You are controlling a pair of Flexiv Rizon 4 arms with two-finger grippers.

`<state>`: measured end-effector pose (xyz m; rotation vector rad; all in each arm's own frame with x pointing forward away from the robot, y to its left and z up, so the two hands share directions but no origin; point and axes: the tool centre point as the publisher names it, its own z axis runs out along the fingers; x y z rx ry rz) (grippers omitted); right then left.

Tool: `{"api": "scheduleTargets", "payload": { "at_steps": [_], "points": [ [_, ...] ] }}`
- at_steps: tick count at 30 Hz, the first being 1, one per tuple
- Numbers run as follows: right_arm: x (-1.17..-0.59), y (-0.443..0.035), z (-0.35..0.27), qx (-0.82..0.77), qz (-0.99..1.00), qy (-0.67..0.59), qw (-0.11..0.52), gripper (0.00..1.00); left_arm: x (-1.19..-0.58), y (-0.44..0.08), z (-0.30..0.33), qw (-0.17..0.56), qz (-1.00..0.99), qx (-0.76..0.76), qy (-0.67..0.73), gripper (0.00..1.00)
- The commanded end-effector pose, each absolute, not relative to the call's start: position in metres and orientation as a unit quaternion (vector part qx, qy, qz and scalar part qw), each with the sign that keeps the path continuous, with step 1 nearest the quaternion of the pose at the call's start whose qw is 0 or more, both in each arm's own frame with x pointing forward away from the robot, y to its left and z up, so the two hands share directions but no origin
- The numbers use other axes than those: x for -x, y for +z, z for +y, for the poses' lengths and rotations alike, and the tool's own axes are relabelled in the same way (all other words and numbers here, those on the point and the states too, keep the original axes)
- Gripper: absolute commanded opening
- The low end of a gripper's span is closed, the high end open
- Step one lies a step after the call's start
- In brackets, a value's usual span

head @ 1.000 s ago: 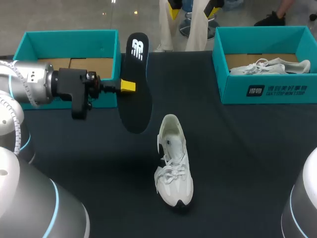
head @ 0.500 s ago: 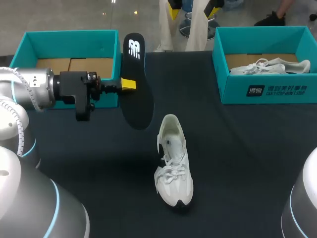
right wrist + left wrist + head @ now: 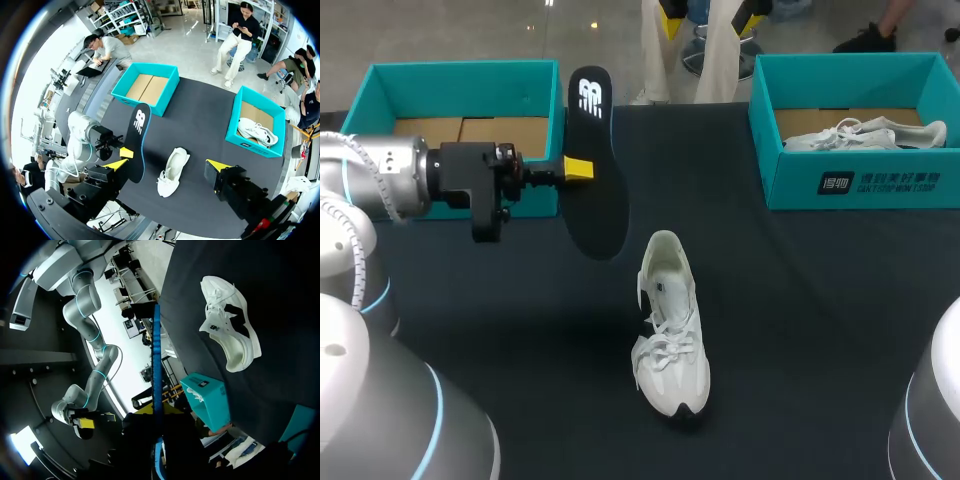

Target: Take the shoe out of the shoebox, open the shoe tongue, remove and reinsert the insole, then place the shoe into the shoebox

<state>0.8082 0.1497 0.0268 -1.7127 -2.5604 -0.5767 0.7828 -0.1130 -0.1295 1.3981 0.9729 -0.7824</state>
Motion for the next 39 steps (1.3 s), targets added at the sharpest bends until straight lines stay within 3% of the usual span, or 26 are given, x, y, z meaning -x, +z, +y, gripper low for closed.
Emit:
{"api": "scheduleTargets", "payload": {
  "at_steps": [1,6,12,18,33,39],
  "points": [
    [-0.81,0.027,0.15,0.547,-0.817,-0.183,0.004,1.0,-0.783,-0.13,-0.115,0.593,0.418,-0.601,-0.336,0.0],
    [-0.808,0.026,0.149,0.545,-0.814,-0.2,0.011,1.0,-0.783,-0.13,-0.115,0.593,0.418,-0.601,-0.336,0.0],
    [-0.793,-0.002,0.142,0.525,-0.778,-0.334,0.089,1.0,-0.783,-0.13,-0.115,0.593,0.418,-0.601,-0.336,0.0],
    [-0.781,-0.006,0.133,0.51,-0.76,-0.377,0.143,1.0,-0.783,-0.13,-0.115,0.593,0.418,-0.601,-0.336,0.0],
    [-0.775,-0.021,0.129,0.5,-0.745,-0.348,0.271,1.0,-0.783,-0.13,-0.115,0.593,0.418,-0.601,-0.336,0.0],
    [-0.775,-0.033,0.13,0.535,-0.748,-0.291,0.263,1.0,-0.783,-0.13,-0.115,0.593,0.418,-0.601,-0.336,0.0]
  ]
}}
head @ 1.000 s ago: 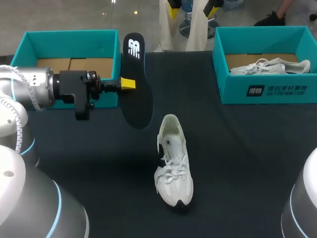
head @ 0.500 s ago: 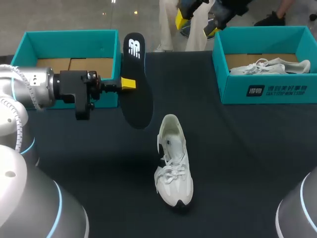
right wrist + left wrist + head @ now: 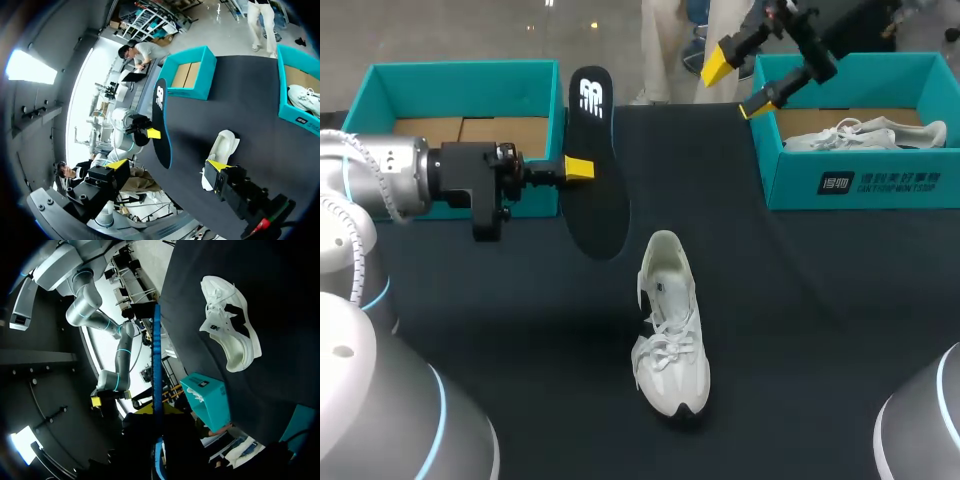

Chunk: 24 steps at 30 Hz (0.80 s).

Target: Take the shoe out of the shoebox, open the shoe tongue, remove and reinsert the insole, then place the shoe into the shoebox

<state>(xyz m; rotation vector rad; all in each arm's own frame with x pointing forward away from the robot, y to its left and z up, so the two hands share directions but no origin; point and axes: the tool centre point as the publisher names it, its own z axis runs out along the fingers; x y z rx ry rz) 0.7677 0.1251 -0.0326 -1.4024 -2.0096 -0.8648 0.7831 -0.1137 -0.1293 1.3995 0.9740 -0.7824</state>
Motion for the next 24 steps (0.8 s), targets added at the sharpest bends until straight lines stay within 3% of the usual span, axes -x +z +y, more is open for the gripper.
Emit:
{"api": "scheduleTargets", "payload": {
  "at_steps": [1,17,24],
  "points": [
    [-0.775,-0.033,0.13,0.535,-0.748,-0.291,0.263,1.0,-0.783,-0.13,-0.115,0.593,0.418,-0.601,-0.336,0.0],
    [-0.775,-0.033,0.13,0.535,-0.748,-0.291,0.263,1.0,-0.783,-0.13,-0.115,0.593,0.418,-0.601,-0.336,0.0],
    [-0.775,-0.049,0.143,0.511,-0.723,-0.355,0.302,1.0,-0.783,-0.13,-0.115,0.593,0.418,-0.601,-0.336,0.0]
  ]
}}
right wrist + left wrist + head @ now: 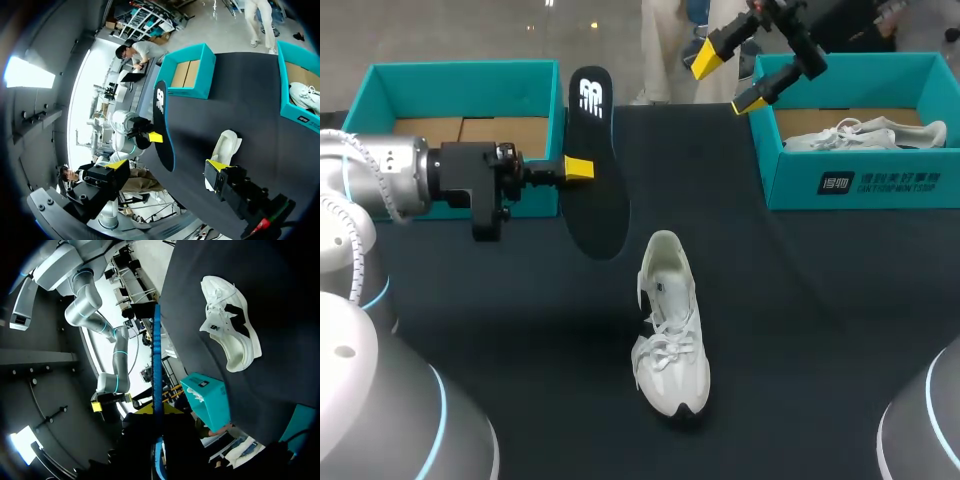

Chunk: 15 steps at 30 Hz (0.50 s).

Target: Take the shoe out of the shoebox, open the shoe tongue, remove and reinsert the insole, then place the shoe into the shoebox

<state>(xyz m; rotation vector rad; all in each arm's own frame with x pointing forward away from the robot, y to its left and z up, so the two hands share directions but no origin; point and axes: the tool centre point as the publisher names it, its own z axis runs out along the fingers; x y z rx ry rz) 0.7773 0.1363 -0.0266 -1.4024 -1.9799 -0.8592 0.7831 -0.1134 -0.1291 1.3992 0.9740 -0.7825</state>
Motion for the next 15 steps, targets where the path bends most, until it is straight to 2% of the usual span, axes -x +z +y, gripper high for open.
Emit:
{"api": "scheduleTargets", "payload": {
  "at_steps": [1,9,15],
  "points": [
    [-0.775,-0.053,0.146,0.503,-0.719,-0.366,0.309,1.0,-0.783,-0.13,-0.115,0.593,0.418,-0.601,-0.336,0.0],
    [-0.767,-0.076,0.155,0.447,-0.678,-0.477,0.336,1.0,-0.783,-0.13,-0.115,0.593,0.418,-0.601,-0.336,0.0],
    [-0.762,-0.086,0.156,0.435,-0.674,-0.493,0.336,1.0,-0.783,-0.13,-0.115,0.593,0.418,-0.601,-0.336,0.0]
  ]
}}
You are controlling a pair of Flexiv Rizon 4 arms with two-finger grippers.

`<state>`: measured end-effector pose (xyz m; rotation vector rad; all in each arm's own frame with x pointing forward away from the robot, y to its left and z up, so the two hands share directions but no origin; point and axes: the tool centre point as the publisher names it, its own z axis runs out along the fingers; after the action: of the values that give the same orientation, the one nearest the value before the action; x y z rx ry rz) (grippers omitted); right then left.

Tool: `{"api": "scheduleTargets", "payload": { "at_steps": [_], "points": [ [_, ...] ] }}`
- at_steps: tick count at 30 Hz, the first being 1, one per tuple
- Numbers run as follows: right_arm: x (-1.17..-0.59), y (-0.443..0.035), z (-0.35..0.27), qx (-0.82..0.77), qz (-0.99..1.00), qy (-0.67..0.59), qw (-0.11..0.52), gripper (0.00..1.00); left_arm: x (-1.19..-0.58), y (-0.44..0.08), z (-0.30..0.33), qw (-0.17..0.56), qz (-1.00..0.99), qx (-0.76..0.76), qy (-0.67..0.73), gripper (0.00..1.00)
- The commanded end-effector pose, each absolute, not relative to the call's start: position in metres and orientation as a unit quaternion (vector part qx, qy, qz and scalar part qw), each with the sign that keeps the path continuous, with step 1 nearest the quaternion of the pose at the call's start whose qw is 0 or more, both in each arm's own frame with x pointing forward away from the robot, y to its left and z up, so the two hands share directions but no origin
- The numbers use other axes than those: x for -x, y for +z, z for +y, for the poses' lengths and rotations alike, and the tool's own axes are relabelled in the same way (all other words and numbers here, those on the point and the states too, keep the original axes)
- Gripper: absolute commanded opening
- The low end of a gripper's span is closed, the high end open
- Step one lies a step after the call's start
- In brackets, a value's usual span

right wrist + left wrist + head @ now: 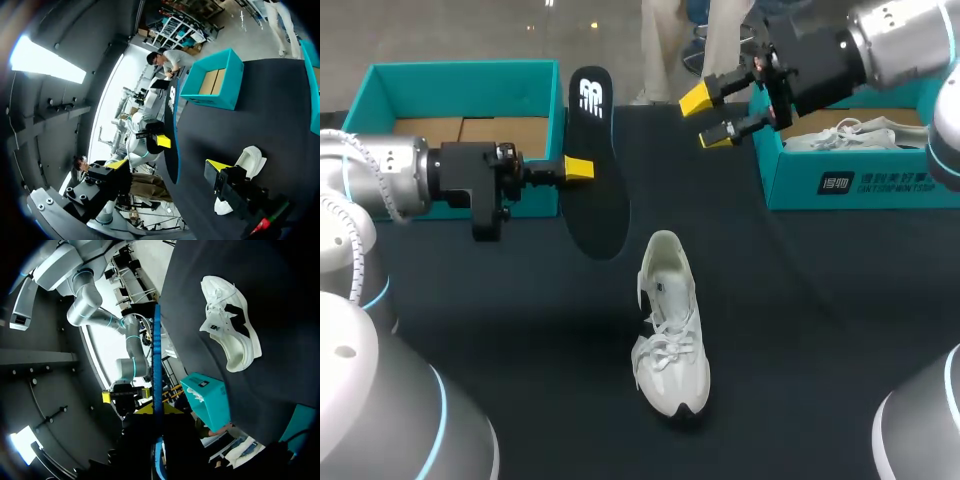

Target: Take the shoe out of the shoebox, open the shoe tongue, remove and reinsert the insole, then place the shoe into the shoebox

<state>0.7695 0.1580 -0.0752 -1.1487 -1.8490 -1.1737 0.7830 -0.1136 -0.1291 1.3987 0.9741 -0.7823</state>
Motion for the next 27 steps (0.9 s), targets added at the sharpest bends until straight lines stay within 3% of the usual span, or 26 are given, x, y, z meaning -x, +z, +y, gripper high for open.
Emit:
{"api": "scheduleTargets", "payload": {
  "at_steps": [1,27],
  "points": [
    [-0.761,-0.087,0.156,0.436,-0.673,-0.494,0.336,1.0,-0.783,-0.13,-0.115,0.593,0.418,-0.601,-0.336,0.0],
    [-0.773,-0.13,0.192,0.422,-0.672,-0.488,0.364,1.0,-0.783,-0.13,-0.115,0.593,0.418,-0.601,-0.336,0.0]
  ]
}}
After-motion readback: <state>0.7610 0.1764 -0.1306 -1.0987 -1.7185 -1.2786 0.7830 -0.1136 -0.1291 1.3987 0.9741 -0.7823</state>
